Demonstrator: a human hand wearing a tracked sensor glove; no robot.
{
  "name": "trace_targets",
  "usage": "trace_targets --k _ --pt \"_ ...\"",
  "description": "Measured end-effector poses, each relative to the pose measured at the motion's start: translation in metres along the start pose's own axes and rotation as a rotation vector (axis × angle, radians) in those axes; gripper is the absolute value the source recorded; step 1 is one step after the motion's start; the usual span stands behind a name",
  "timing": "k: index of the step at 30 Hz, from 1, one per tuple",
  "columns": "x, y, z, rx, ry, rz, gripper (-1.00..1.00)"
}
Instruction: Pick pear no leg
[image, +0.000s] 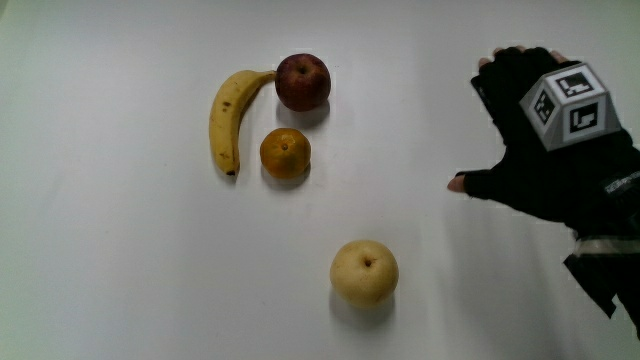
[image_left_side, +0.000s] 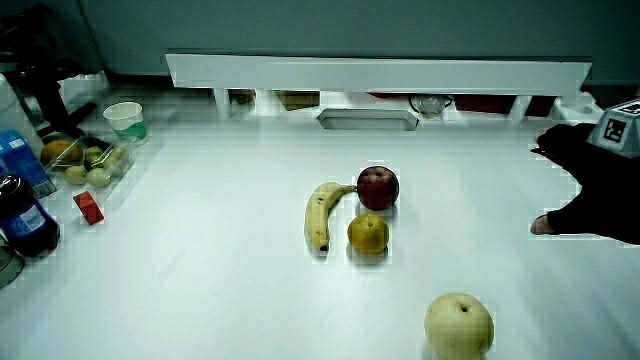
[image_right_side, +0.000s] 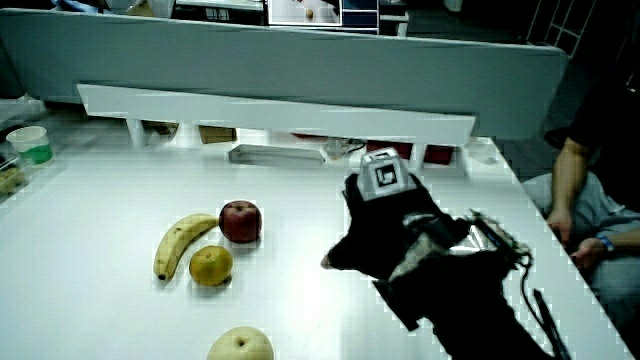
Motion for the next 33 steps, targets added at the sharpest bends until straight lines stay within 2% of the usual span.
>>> trace_targets --k 5,7,8,10,12,18,22,28,31,33 --pt "-0.014 -0.008 -0.002 -0.014 0.023 0.07 0.0" --pt "-0.022 -0.013 -0.001 -0.015 0.051 0.114 0.0" --pt "-0.025 -0.014 -0.003 -0.011 0.02 0.117 0.0" --pt "-0.032 -0.016 -0.005 -0.034 0.06 0.165 0.0" --pt "-0.04 -0.018 -0.008 -0.021 0.021 0.156 0.0" --pt "-0.061 -0.024 -0.014 -0.049 0.037 0.231 0.0" --pt "-0.074 -0.026 -0.022 -0.055 0.019 0.267 0.0" --pt "-0.091 -0.026 -0.033 -0.099 0.03 0.327 0.0" --pt "-0.099 -0.022 -0.044 -0.142 0.038 0.355 0.0" --pt "-0.106 -0.022 -0.047 -0.152 0.024 0.371 0.0"
